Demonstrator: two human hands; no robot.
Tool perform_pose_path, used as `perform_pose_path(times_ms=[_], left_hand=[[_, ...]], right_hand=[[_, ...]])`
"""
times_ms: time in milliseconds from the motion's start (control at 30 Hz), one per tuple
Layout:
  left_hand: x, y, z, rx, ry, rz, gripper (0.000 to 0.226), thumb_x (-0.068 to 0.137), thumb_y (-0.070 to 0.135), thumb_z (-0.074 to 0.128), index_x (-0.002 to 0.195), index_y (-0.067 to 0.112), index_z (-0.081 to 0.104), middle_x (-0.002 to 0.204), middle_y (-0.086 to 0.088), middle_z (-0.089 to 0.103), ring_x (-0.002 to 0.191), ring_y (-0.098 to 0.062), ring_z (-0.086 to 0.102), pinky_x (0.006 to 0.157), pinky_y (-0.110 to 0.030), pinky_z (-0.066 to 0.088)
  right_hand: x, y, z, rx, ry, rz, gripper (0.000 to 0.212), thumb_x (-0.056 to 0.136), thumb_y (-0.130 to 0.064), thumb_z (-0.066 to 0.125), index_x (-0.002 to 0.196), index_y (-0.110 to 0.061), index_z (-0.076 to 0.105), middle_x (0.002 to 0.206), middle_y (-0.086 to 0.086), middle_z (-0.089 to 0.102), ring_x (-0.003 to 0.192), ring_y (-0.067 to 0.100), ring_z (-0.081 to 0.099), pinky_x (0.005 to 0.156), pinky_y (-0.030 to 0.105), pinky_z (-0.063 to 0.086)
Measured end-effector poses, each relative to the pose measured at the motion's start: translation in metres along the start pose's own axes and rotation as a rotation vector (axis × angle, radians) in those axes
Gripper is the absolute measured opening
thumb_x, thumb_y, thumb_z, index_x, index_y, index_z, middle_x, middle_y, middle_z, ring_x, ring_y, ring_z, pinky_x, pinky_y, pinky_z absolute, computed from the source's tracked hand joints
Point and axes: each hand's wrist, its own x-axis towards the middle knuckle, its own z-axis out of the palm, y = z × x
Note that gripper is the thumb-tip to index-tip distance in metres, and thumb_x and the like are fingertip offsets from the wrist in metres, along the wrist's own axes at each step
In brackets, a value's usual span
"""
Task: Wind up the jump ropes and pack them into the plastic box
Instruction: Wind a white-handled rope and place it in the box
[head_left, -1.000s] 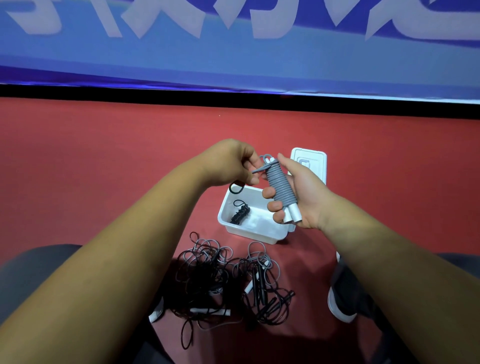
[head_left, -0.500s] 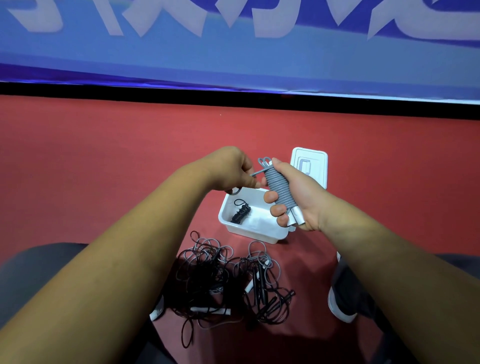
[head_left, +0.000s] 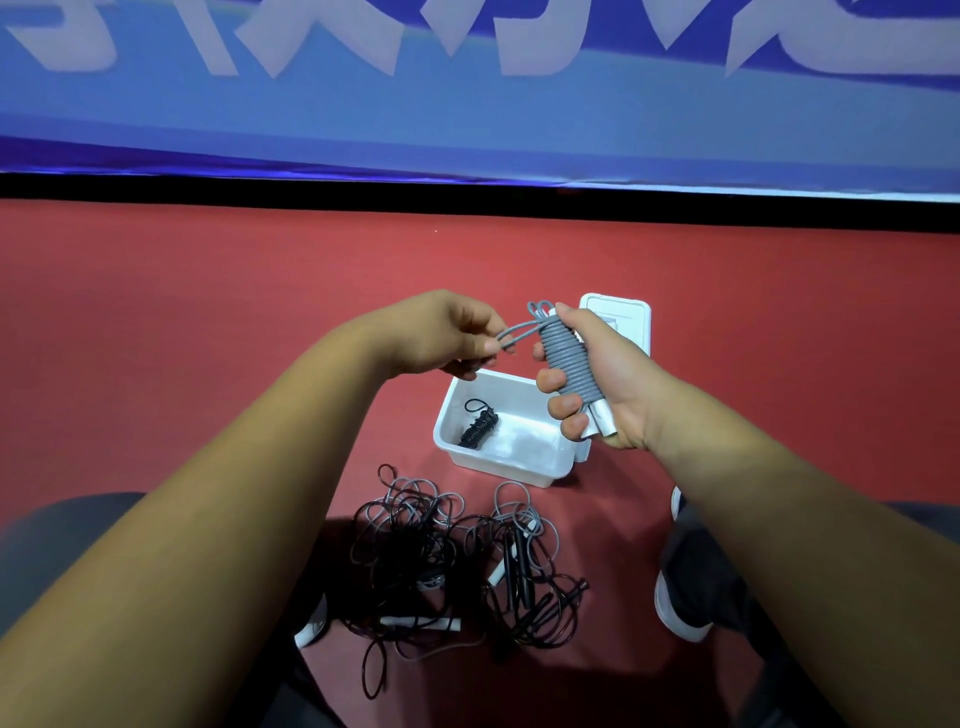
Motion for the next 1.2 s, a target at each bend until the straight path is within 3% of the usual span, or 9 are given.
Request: perform_pose_path(times_ms=[167, 433, 567, 667, 733, 933, 1033, 1133, 1200], left_hand=[[0.006, 0.001, -0.001, 0.431, 0.118, -0.019, 0.014, 0.080, 0.019, 0.089, 0.086, 0.028, 0.081, 0.069, 0.016, 0.072, 0.062, 0.003, 0.059, 0.070, -0.021, 0.045], [0.009, 0.002, 0.004, 0.535, 0.172, -0.073, 0.026, 0.064, 0.036, 0.098, 0.081, 0.030, 0.078, 0.067, 0.015, 0.071, 0.066, -0.005, 0.061, 0.067, -0.024, 0.047], [0.005, 0.003, -0.002, 0.502, 0.166, -0.020, 0.025, 0.069, 0.034, 0.096, 0.079, 0.025, 0.075, 0.065, 0.013, 0.064, 0.057, -0.005, 0.054, 0.060, -0.023, 0.044], [0.000, 0.007, 0.000, 0.440, 0.115, -0.004, 0.011, 0.079, 0.012, 0.086, 0.082, 0.020, 0.079, 0.060, 0.012, 0.065, 0.051, -0.004, 0.056, 0.054, -0.020, 0.047], [-0.003, 0.010, 0.005, 0.426, 0.099, 0.009, 0.018, 0.082, 0.001, 0.076, 0.084, 0.018, 0.081, 0.062, 0.008, 0.069, 0.052, -0.003, 0.060, 0.052, -0.016, 0.048], [0.000, 0.021, 0.011, 0.466, 0.068, 0.092, 0.022, 0.075, 0.007, 0.077, 0.084, 0.026, 0.082, 0.084, 0.001, 0.077, 0.072, -0.011, 0.070, 0.069, -0.023, 0.055], [0.002, 0.026, 0.016, 0.528, 0.091, 0.116, 0.019, 0.073, 0.013, 0.079, 0.080, 0.030, 0.082, 0.083, 0.007, 0.076, 0.076, -0.007, 0.069, 0.070, -0.023, 0.054], [0.003, 0.026, 0.018, 0.553, 0.128, 0.121, 0.015, 0.073, 0.016, 0.080, 0.079, 0.030, 0.081, 0.082, 0.008, 0.075, 0.076, -0.006, 0.068, 0.070, -0.024, 0.052], [0.004, 0.025, 0.015, 0.550, 0.158, 0.122, 0.014, 0.074, 0.016, 0.081, 0.080, 0.029, 0.082, 0.083, 0.008, 0.075, 0.076, -0.005, 0.068, 0.069, -0.025, 0.052]], right_hand=[[-0.004, 0.001, 0.004, -0.020, -0.107, 0.058, 0.054, 0.087, -0.079, 0.059, 0.093, -0.026, 0.060, 0.070, -0.005, 0.042, 0.047, 0.014, 0.028, 0.049, 0.019, 0.027], [-0.010, 0.004, 0.010, -0.152, -0.192, 0.121, 0.050, 0.089, -0.077, 0.057, 0.088, -0.027, 0.059, 0.069, -0.005, 0.032, 0.044, 0.013, 0.022, 0.050, 0.019, 0.020], [-0.014, 0.007, 0.014, -0.204, -0.308, 0.193, 0.049, 0.086, -0.076, 0.057, 0.084, -0.027, 0.060, 0.065, -0.003, 0.027, 0.037, 0.012, 0.022, 0.044, 0.015, 0.028], [-0.015, 0.008, 0.014, -0.312, -0.361, 0.246, 0.053, 0.088, -0.076, 0.053, 0.090, -0.024, 0.063, 0.062, 0.000, 0.028, 0.036, 0.012, 0.025, 0.044, 0.016, 0.032], [-0.016, 0.007, 0.013, -0.402, -0.379, 0.280, 0.056, 0.088, -0.076, 0.052, 0.097, -0.023, 0.066, 0.060, 0.002, 0.029, 0.036, 0.012, 0.026, 0.045, 0.017, 0.033], [-0.020, 0.007, 0.014, -0.571, -0.419, 0.324, 0.074, 0.085, -0.082, 0.050, 0.128, -0.026, 0.074, 0.062, 0.002, 0.036, 0.038, 0.012, 0.034, 0.044, 0.019, 0.037], [-0.020, 0.009, 0.015, -0.591, -0.366, 0.302, 0.067, 0.086, -0.080, 0.051, 0.129, -0.034, 0.074, 0.066, 0.003, 0.048, 0.041, 0.013, 0.038, 0.045, 0.019, 0.037], [-0.022, 0.013, 0.020, -0.623, -0.219, 0.227, 0.052, 0.097, -0.072, 0.052, 0.090, -0.029, 0.080, 0.070, 0.004, 0.063, 0.045, 0.015, 0.044, 0.046, 0.020, 0.037], [-0.017, 0.015, 0.019, -0.579, -0.136, 0.183, 0.049, 0.098, -0.068, 0.059, 0.105, -0.021, 0.071, 0.077, 0.004, 0.067, 0.050, 0.017, 0.048, 0.047, 0.022, 0.042]])
